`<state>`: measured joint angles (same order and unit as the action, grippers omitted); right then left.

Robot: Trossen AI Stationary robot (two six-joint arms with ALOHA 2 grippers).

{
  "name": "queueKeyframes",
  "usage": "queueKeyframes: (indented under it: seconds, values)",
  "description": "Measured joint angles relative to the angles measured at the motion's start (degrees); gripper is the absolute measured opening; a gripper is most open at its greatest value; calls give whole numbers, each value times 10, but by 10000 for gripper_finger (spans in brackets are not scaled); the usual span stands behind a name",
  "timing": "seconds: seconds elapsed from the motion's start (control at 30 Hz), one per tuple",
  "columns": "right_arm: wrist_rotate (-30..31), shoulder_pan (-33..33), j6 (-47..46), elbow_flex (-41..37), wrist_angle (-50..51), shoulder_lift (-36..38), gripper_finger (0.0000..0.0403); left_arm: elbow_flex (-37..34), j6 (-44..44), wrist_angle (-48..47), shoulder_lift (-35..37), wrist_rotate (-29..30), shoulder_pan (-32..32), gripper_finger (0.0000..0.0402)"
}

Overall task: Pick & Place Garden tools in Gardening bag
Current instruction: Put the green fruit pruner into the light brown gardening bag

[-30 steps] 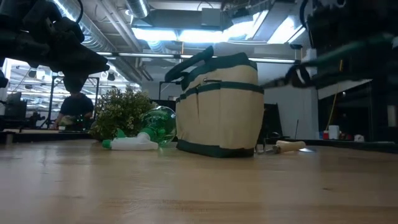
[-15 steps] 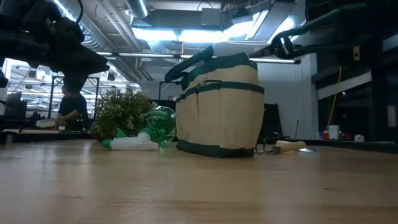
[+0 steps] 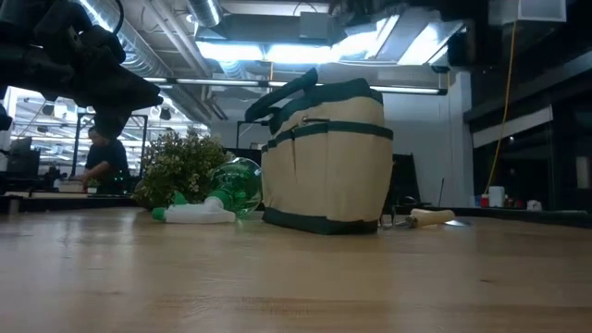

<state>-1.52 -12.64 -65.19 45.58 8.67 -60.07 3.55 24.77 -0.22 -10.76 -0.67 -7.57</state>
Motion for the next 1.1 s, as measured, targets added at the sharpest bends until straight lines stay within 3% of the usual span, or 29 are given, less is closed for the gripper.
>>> queueKeyframes:
  seconds: [0.4, 0.63, 1.1]
  values:
    - [3, 19, -5, 0, -104, -6, 16, 0, 0, 0, 0, 0, 0, 72]
    - [2, 27, -35, 0, -143, -56, 16, 0, 0, 0, 0, 0, 0, 72]
    - [-3, 45, -167, 0, -172, -125, 16, 0, 0, 0, 0, 0, 0, 72]
